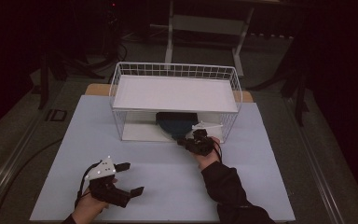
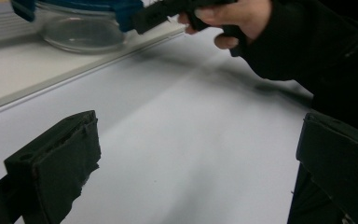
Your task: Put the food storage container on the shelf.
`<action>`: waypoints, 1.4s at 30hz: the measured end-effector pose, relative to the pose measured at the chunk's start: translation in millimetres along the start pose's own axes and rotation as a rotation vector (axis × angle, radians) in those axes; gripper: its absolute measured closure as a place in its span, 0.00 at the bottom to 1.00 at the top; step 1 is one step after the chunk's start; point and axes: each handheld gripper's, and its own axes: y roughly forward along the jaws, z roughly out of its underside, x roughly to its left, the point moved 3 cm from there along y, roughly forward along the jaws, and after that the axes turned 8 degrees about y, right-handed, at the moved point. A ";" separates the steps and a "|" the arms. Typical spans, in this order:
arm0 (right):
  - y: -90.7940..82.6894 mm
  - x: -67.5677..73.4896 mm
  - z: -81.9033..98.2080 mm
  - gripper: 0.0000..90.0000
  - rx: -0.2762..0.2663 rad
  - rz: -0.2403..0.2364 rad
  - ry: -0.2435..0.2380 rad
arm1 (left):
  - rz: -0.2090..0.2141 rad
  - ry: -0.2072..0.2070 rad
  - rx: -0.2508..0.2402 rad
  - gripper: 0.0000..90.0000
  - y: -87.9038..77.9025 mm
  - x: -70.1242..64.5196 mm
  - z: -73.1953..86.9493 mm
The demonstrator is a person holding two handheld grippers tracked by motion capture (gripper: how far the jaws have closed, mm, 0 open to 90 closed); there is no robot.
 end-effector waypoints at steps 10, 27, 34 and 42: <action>5.4 -5.0 -7.3 1.00 -0.012 0.004 0.006 | 0.004 -0.013 -0.002 0.00 0.4 1.7 0.7; -7.1 14.8 0.2 0.67 -0.032 -0.059 -0.022 | 0.008 -0.012 -0.011 0.00 -0.6 1.3 -0.5; -18.6 22.9 7.6 0.29 -0.068 -0.120 -0.024 | 0.010 -0.013 -0.018 0.00 -1.2 0.8 -0.8; -37.6 23.3 22.3 0.22 -0.073 -0.118 -0.061 | 0.015 0.002 -0.018 0.00 -1.3 -1.2 -1.3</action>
